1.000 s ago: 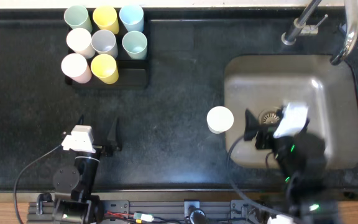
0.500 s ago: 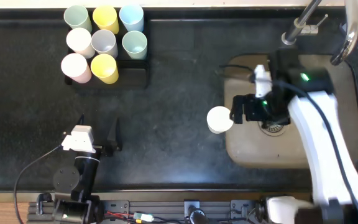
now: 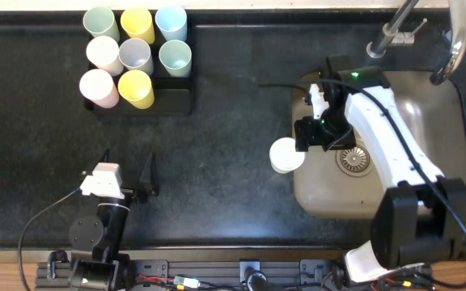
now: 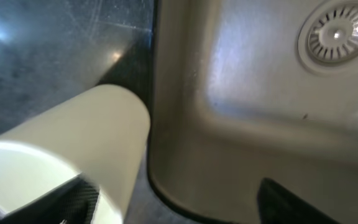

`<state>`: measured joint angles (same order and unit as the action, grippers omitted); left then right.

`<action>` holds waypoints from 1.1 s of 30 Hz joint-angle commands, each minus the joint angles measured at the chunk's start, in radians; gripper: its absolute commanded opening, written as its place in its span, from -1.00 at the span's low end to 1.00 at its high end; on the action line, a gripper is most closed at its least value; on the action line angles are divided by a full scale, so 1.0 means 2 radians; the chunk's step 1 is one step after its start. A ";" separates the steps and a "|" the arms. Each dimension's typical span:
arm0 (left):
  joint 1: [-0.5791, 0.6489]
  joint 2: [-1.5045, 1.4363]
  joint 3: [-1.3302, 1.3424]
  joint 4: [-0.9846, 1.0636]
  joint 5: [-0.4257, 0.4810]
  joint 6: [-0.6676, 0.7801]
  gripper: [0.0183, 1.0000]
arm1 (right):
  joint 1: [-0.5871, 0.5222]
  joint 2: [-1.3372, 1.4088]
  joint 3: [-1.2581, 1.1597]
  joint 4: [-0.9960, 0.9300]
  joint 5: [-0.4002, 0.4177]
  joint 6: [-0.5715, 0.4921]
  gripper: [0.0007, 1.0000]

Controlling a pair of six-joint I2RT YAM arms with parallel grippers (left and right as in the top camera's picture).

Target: Store Cups

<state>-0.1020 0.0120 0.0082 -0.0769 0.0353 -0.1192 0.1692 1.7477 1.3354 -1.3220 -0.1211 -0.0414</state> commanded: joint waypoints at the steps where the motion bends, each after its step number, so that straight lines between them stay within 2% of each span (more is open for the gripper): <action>1: 0.004 -0.005 0.000 -0.002 0.008 0.009 1.00 | 0.018 0.014 0.007 0.017 0.009 0.000 0.28; 3: 0.004 -0.005 0.000 -0.002 0.008 0.009 1.00 | 0.025 0.018 0.007 0.026 0.009 0.000 0.02; 7: 0.004 -0.005 0.000 -0.002 0.008 0.009 1.00 | 0.037 0.022 0.007 0.040 0.009 0.000 -0.92; 16: 0.004 -0.005 0.000 -0.002 0.008 0.009 1.00 | 0.064 -0.007 0.049 0.037 -0.032 0.000 -0.92; 23: 0.004 -0.005 0.000 -0.002 0.008 0.009 1.00 | 0.108 -0.005 0.293 -0.020 -0.034 0.037 -0.92; 29: 0.004 -0.005 0.000 -0.002 0.008 0.009 1.00 | 0.183 0.078 0.463 -0.025 0.020 0.128 -0.91; 33: 0.004 -0.005 0.000 -0.002 0.008 0.009 1.00 | 0.235 0.146 0.509 -0.020 0.049 0.156 -0.92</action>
<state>-0.1020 0.0120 0.0082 -0.0765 0.0353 -0.1192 0.5884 1.9137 2.3329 -1.3594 -0.0914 0.1833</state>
